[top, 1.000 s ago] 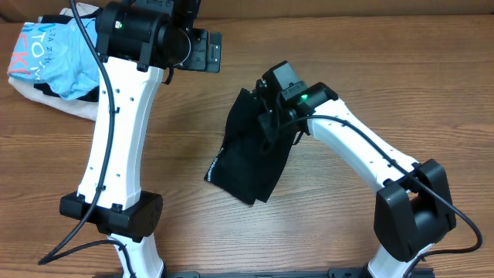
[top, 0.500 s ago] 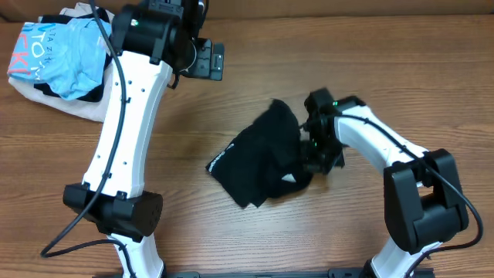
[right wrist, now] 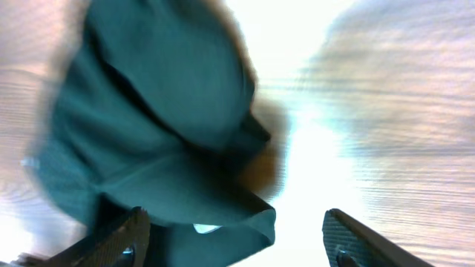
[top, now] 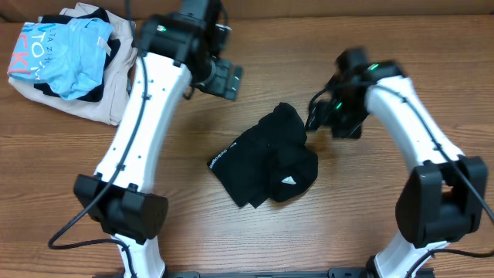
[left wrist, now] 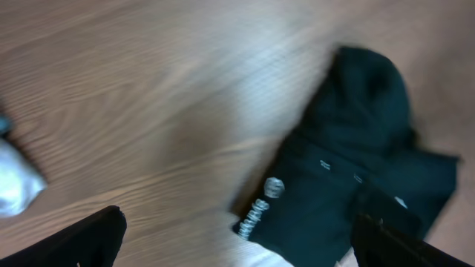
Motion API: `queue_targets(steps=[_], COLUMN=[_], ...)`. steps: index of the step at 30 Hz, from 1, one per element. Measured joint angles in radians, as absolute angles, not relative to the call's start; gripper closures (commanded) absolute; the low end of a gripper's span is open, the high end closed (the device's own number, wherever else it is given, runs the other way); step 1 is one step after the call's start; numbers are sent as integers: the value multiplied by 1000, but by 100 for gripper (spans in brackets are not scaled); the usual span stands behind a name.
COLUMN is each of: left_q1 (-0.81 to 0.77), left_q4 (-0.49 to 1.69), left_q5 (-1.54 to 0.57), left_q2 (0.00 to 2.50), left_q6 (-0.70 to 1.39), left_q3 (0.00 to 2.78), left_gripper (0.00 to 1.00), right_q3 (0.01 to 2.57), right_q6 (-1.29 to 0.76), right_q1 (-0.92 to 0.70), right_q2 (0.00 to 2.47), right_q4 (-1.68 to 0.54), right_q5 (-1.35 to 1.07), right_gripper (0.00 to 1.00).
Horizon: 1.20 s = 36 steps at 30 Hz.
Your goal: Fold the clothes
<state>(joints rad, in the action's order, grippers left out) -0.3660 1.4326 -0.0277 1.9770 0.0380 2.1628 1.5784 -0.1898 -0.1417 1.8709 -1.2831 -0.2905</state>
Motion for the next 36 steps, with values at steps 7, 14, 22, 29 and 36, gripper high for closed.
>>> queue_targets(steps=[7,14,22,29,36], left_q1=[-527,-671,-806,-864,-858], left_q4=[1405,1237,1135,1013,995], left_q5=[-94,-106,-86,-15,83], left_q2=[1977,1978,1979,1982,2056], left_q6=[-95,-192,-263,-292,-295], left_q3=[1988,1698,1557,1476,1465], left_gripper=[0,0,0,1,2], right_q3=[1773,1779,1779,1779,1779], right_q6=[-186,-186,-186,-185,-183], right_q1=[50,210,242,242,242], right_q2=[1865,1864,1864,1864,1864], right_q4=[-1327,-1329,-1335,-1335,-1337], right_q5=[-312,-342,-352,-354,-356], right_gripper=[15,11,9,9,9])
